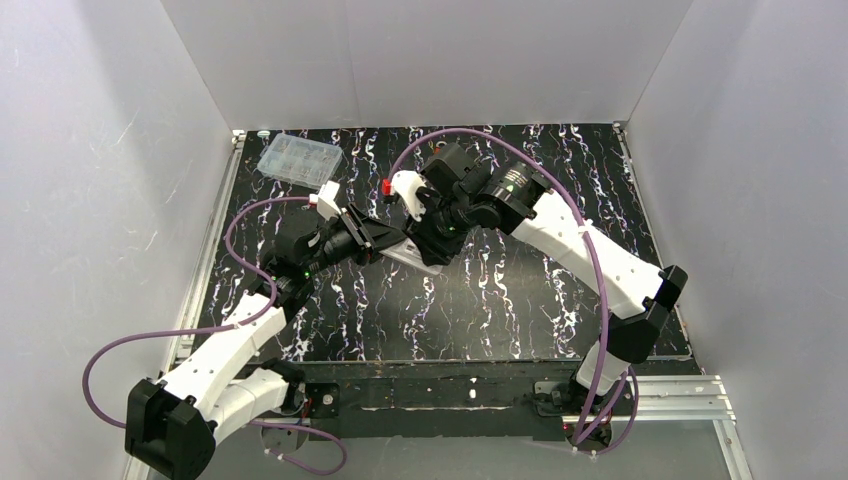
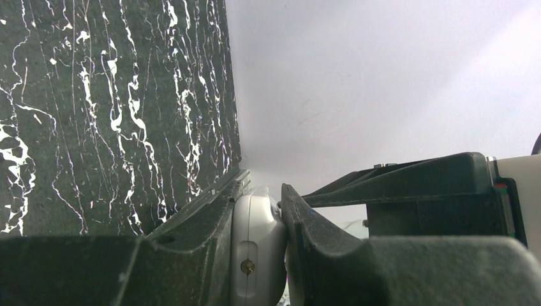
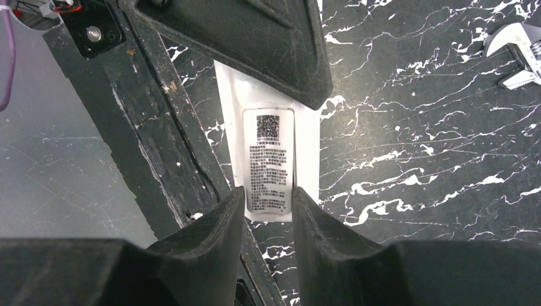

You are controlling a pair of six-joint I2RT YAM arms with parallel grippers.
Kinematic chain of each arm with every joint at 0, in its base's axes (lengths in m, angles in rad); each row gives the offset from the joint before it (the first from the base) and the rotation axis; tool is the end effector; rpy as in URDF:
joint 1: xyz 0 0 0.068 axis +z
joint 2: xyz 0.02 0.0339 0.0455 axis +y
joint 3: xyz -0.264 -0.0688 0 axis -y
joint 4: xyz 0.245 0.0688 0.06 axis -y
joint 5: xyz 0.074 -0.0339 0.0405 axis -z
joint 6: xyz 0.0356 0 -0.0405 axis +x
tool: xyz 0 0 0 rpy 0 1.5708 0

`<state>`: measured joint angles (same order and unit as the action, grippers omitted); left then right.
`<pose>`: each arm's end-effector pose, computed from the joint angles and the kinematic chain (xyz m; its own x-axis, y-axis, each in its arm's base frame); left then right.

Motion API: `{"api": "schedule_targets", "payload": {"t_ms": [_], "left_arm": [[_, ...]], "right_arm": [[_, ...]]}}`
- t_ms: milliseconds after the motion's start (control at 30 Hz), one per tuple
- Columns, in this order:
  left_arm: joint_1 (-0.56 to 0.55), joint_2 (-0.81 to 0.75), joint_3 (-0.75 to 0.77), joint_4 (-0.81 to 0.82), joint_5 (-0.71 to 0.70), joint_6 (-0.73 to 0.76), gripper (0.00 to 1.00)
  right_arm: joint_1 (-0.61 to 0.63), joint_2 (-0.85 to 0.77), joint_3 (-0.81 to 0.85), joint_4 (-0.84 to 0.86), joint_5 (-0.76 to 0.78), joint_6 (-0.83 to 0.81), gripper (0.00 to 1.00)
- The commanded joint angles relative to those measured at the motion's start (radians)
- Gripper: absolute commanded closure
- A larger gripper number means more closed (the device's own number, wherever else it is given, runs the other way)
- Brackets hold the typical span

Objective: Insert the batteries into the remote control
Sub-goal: Load the battery cover into the remote control.

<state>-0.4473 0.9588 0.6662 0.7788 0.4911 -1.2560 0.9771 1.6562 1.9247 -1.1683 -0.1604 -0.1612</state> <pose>0.1851 -0.1074 0.3656 -0.5897 -0.6471 -0.4833 0.6351 -0.0018 -0.7724 0.1803 0.2773 0.4139 -0.2922 -0.7162 -0.6338 -0.9328 0.3596 0.0237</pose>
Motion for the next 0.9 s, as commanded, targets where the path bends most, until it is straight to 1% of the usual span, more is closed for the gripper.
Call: {"api": "schedule_targets", "payload": {"t_ms": [0, 267, 567, 867], "left_arm": [[-0.002, -0.021, 0.012, 0.099, 0.040, -0.020, 1.00], [-0.002, -0.018, 0.006, 0.102, 0.041, -0.019, 1.00], [-0.002, -0.019, 0.004, 0.096, 0.041, -0.017, 1.00], [-0.002, -0.015, 0.006, 0.089, 0.044, -0.014, 1.00]], "right_arm": [[0.009, 0.004, 0.033, 0.048, -0.018, -0.010, 0.54], [0.009, -0.008, 0.031, 0.054, 0.003, -0.012, 0.48], [0.009, -0.026, 0.045, 0.061, 0.040, -0.018, 0.45], [0.009, -0.050, 0.035, 0.061, 0.046, -0.018, 0.44]]}}
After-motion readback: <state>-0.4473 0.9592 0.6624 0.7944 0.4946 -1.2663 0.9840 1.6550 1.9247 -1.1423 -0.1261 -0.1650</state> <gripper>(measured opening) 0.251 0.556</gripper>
